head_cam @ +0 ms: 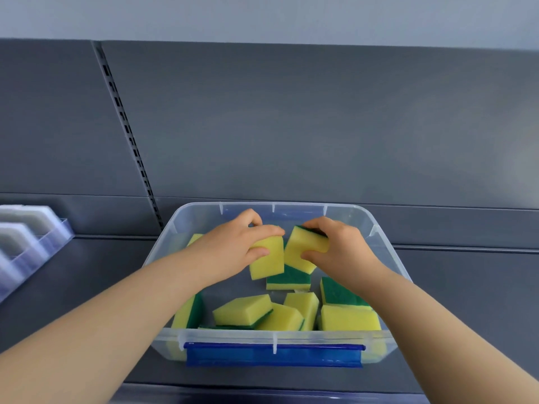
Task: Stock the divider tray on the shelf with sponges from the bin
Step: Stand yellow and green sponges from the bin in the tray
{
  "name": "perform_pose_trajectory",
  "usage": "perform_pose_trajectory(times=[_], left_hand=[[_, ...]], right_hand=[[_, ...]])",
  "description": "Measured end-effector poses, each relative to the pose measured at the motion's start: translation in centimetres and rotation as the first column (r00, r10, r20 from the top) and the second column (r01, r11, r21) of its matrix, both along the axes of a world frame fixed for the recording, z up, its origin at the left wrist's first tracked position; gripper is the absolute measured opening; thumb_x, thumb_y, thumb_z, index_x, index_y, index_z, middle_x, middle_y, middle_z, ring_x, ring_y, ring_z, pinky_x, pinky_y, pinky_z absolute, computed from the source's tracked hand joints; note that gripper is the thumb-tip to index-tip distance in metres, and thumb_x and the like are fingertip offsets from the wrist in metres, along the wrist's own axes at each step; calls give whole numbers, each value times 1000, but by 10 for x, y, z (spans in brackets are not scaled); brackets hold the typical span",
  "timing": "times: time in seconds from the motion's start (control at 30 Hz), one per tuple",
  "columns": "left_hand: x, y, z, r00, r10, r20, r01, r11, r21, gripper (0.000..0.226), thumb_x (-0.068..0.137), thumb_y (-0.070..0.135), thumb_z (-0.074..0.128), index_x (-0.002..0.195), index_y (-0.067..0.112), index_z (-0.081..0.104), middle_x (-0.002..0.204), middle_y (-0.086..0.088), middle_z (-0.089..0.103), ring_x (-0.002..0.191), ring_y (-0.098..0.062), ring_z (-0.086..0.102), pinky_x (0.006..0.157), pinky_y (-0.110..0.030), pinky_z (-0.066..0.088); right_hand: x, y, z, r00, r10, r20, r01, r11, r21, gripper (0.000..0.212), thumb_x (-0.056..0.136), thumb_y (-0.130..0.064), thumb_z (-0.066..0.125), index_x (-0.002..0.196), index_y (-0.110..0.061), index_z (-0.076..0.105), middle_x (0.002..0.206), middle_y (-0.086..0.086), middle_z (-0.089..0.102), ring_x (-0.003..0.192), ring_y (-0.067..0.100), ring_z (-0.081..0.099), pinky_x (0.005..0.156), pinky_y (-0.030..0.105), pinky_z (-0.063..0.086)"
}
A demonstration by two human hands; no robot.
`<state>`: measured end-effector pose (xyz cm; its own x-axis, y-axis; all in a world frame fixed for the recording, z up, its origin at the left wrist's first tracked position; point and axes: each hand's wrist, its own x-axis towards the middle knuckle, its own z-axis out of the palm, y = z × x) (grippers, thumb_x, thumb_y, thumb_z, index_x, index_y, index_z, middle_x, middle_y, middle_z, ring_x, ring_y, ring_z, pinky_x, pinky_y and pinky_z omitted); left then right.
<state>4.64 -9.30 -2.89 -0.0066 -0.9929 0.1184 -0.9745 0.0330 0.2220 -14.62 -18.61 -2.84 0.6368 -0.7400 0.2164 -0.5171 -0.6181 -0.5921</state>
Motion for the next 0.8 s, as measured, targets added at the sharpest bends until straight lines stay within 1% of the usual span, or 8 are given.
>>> perform_pose_trajectory(times=[0.13,0.23,0.37,0.47,0.57,0.63,0.7,0.8], left_hand=[[-6,-1,1,999,18,42,-17,1000,-10,33,90,41,55,122,37,49,114,11,39,83,-17,51,78,-37,47],[-10,4,2,998,-41,54,50,979,-196,24,86,37,62,107,31,51,109,8,52,85,-21,56,70,-40,51],[-18,16,6,988,-36,148,93,911,-402,38,70,24,76,94,28,47,95,7,62,77,-21,61,54,-31,50],[-21,25,7,987,44,151,30,889,-457,48,64,22,84,100,26,51,94,6,66,81,-19,61,56,-29,49],[-15,40,6,990,79,119,-9,868,-497,40,68,24,80,105,17,65,97,2,69,87,-13,54,67,-24,44],[-6,58,9,986,91,138,-9,862,-507,33,76,30,68,105,14,68,100,2,69,90,-11,54,72,-23,42],[4,82,15,985,107,138,-17,846,-533,32,82,34,61,107,15,69,107,3,68,94,-12,59,74,-27,50],[21,129,22,984,136,114,-37,788,-614,31,83,32,65,108,14,68,110,2,66,95,-15,61,79,-33,50]], right_hand=[[-11,-1,-5,999,-31,-7,31,999,-23,47,80,-19,71,124,-21,53,120,-3,57,105,12,50,83,14,33],[-17,-4,-7,998,-56,23,57,998,-34,48,80,-24,71,125,-19,52,118,-2,57,100,11,49,83,14,32],[-23,-4,-8,992,-86,91,90,995,-50,46,79,-27,71,121,-18,54,106,-7,53,94,6,45,82,17,34],[-22,2,-10,986,-113,121,122,990,-72,40,80,-22,71,116,-18,54,101,-10,50,92,6,45,81,18,34],[-13,17,-10,983,-116,141,128,988,-81,36,79,-23,71,111,-20,54,98,-12,48,89,7,45,79,18,34],[-5,33,-8,976,-112,185,128,989,-78,38,77,-27,73,110,-20,55,97,-12,50,88,6,46,74,11,35],[6,53,-5,962,-108,252,139,984,-108,39,74,-28,75,107,-17,58,94,-13,52,84,1,46,72,2,36],[26,92,-1,932,-72,355,136,978,-160,37,70,-23,77,103,-17,60,87,-19,52,82,-2,46,77,-5,33]])
